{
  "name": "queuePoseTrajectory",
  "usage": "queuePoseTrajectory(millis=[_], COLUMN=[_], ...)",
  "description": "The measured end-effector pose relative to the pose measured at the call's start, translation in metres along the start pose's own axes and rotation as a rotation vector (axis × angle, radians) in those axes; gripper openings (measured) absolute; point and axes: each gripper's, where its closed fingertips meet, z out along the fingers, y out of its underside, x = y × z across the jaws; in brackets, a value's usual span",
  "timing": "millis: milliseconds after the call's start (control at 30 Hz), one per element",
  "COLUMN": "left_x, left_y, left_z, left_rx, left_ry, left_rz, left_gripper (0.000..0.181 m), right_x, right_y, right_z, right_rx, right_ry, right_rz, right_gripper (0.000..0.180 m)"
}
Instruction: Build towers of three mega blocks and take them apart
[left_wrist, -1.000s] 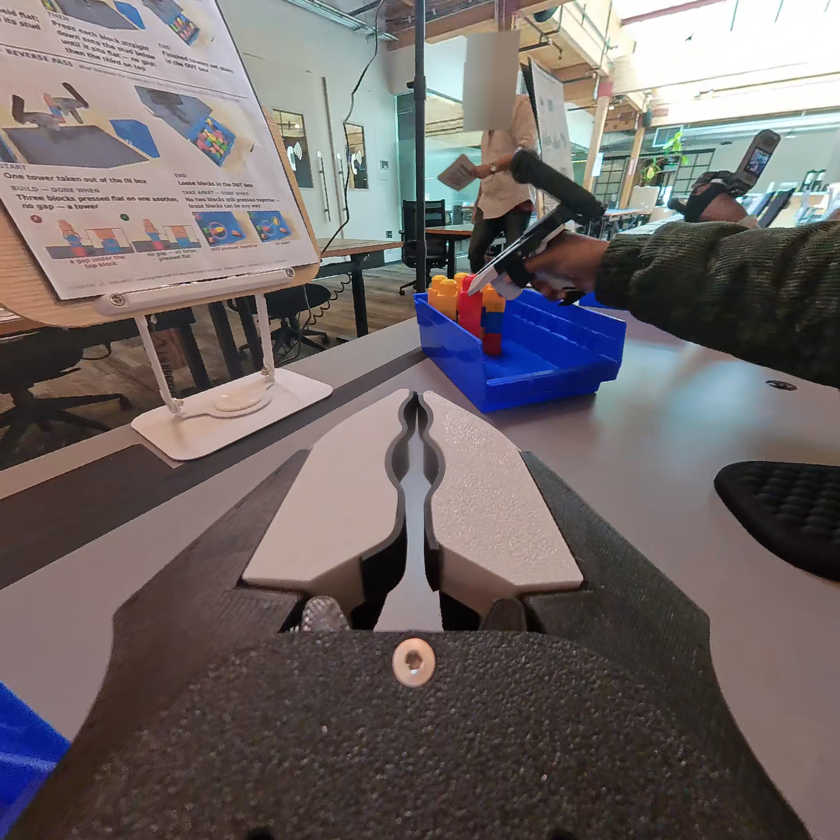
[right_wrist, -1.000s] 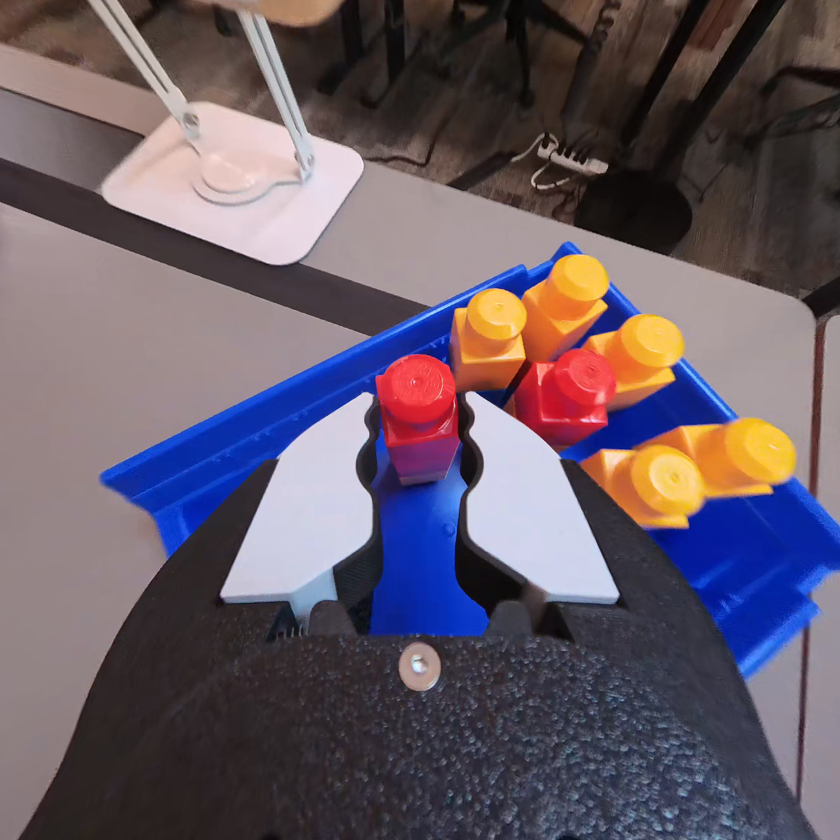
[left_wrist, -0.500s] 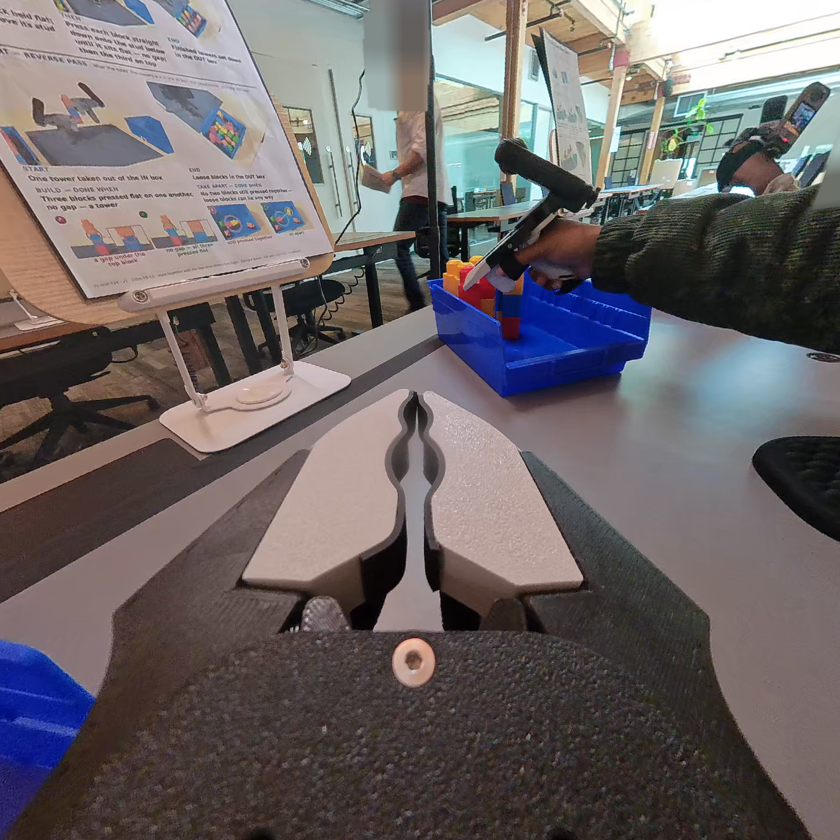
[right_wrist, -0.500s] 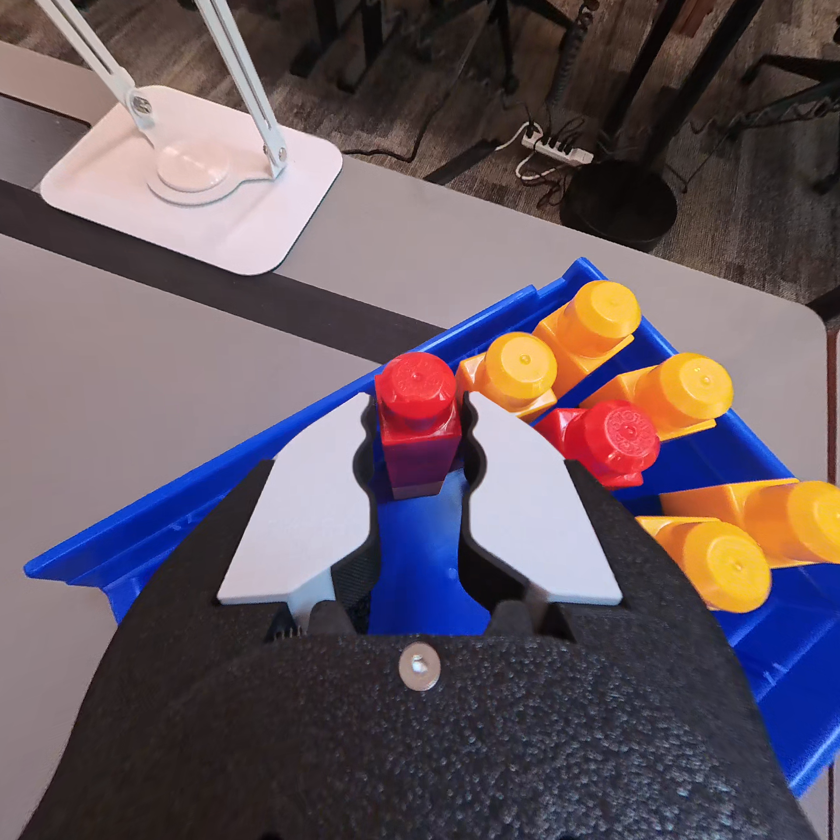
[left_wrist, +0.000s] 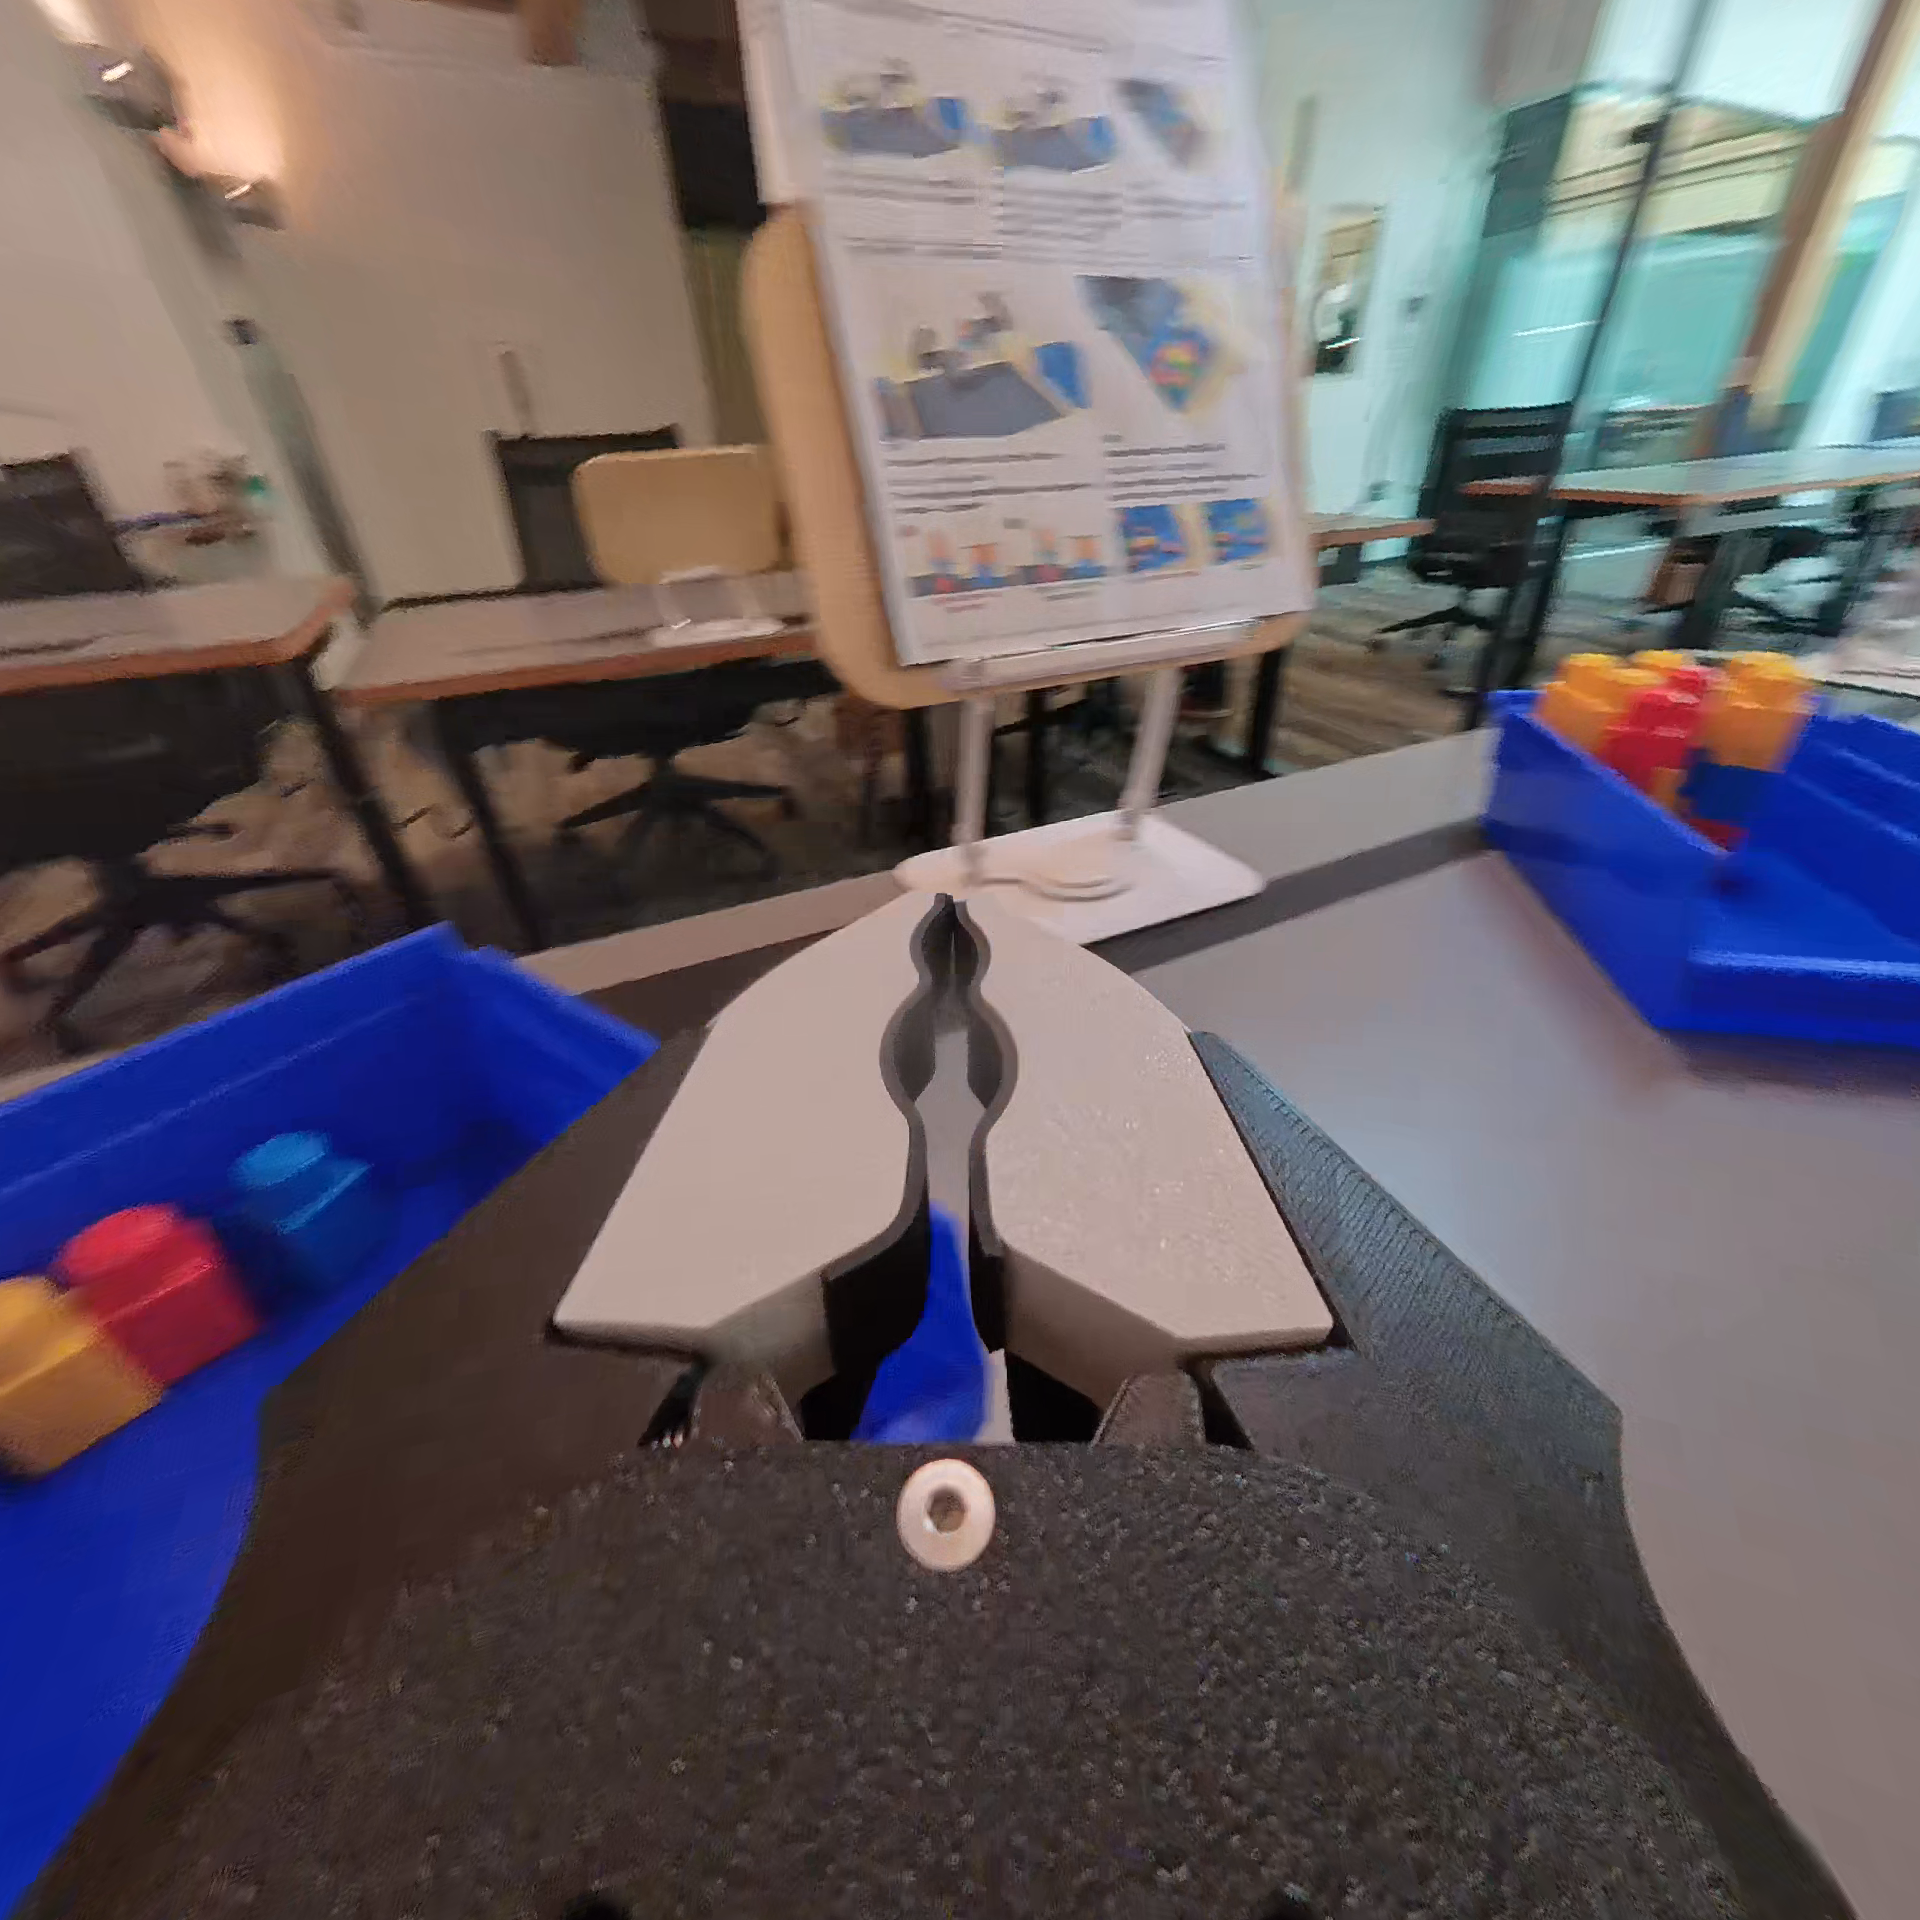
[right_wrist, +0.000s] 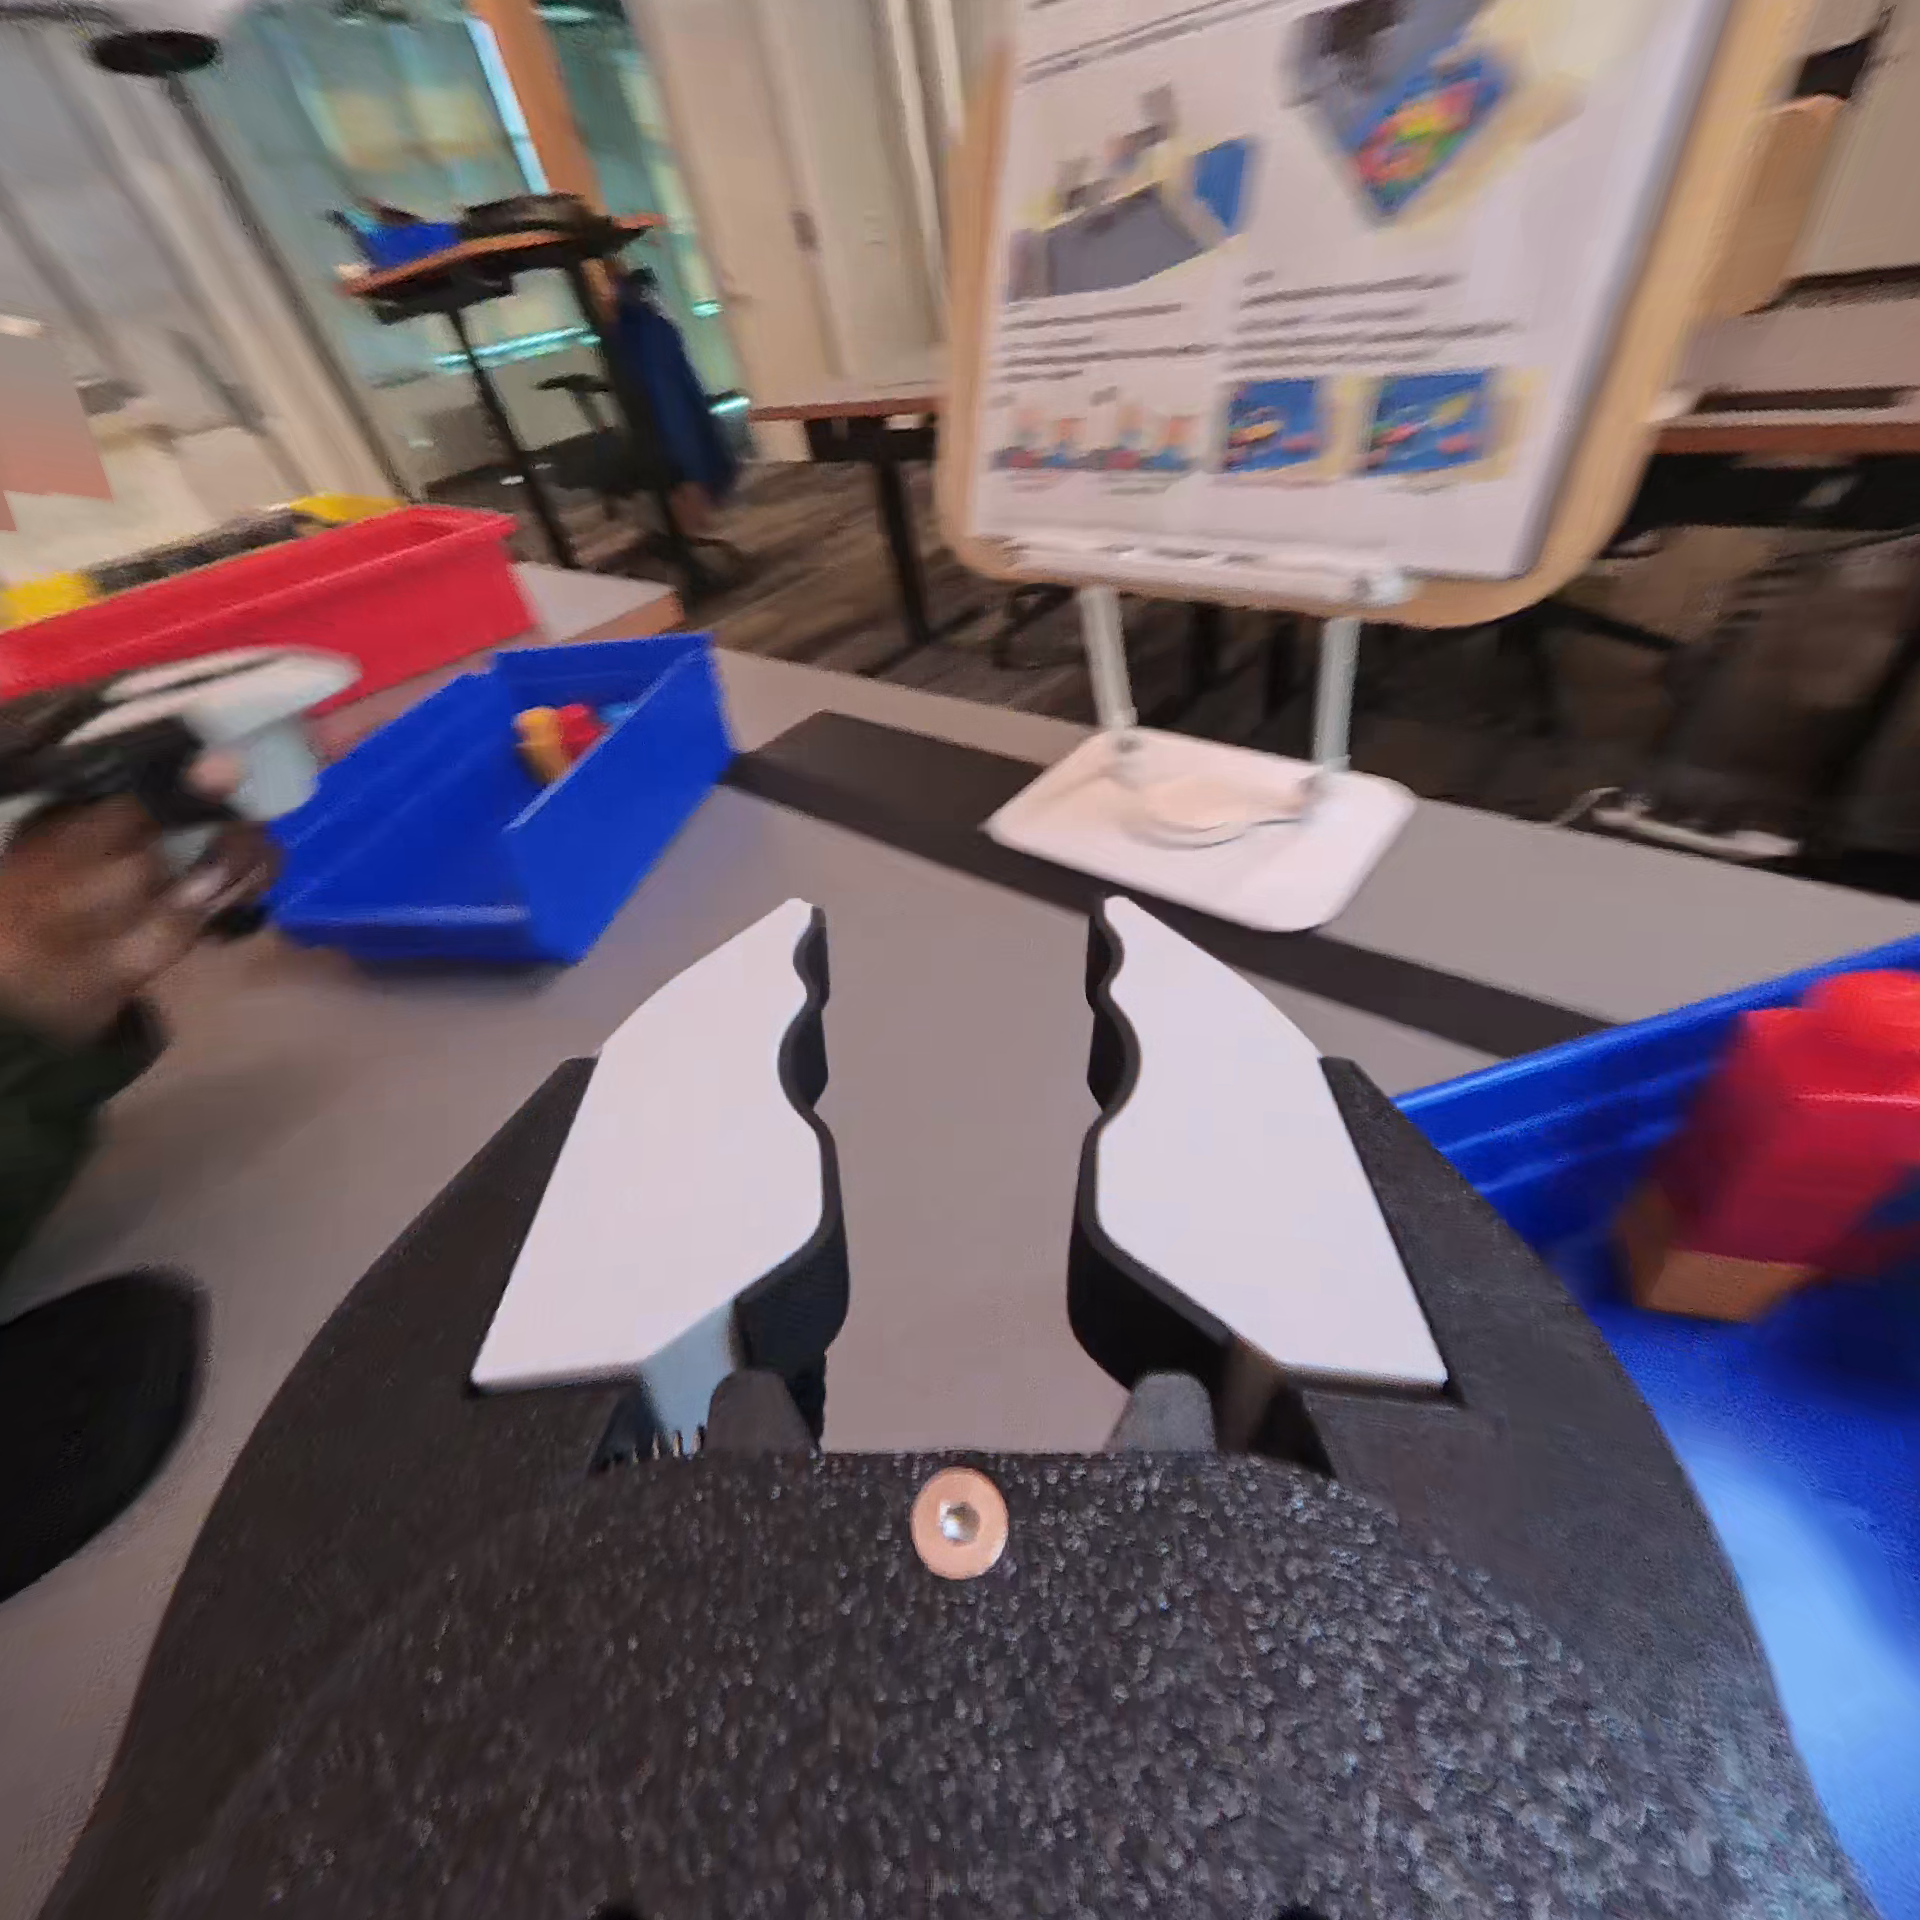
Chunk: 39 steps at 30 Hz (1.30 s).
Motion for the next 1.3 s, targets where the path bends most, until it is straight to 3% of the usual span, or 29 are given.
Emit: queuePoseTrajectory(millis=[100,233,300,567,867,1000,1100,1200,1300], left_x=[-0.071,-0.148,-0.174,-0.231,-0.256,-0.236,-0.186,-0.069,0.074], left_y=[0.002,0.035,0.062,0.158,0.186,0.146,0.079,0.01,0.007], left_z=[0.005,0.031,0.046,0.078,0.086,0.094,0.098,0.087,0.042], left_rx=[-0.08,-0.256,-0.349,-0.696,-0.858,-0.706,-0.473,-0.251,-0.255], left_ry=[-0.176,-0.326,-0.39,-0.627,-0.679,-0.57,-0.371,0.059,0.585], left_rz=[-0.044,-0.155,-0.191,-0.155,-0.053,-0.003,0.071,0.251,0.354], left_gripper=[0.0,0.021,0.031,0.046,0.038,0.038,0.037,0.037,0.038], right_x=[-0.061,-0.112,-0.116,-0.101,-0.1,-0.099,-0.104,-0.113,-0.126], right_y=[0.038,0.073,0.081,0.093,0.105,0.108,0.109,0.112,0.115], right_z=[-0.003,-0.003,0.0,0.003,0.003,0.002,0.002,0.003,0.005], right_rx=[-0.047,-0.068,-0.048,-0.028,-0.053,-0.059,-0.063,-0.079,-0.097], right_ry=[-0.128,-0.266,-0.261,-0.234,-0.242,-0.24,-0.261,-0.301,-0.347], right_rz=[0.025,0.03,-0.024,-0.019,-0.042,-0.07,-0.077,-0.084,-0.1], right_gripper=[0.044,0.008,0.0,0.001,0.001,0.001,0.001,0.004,0.008])
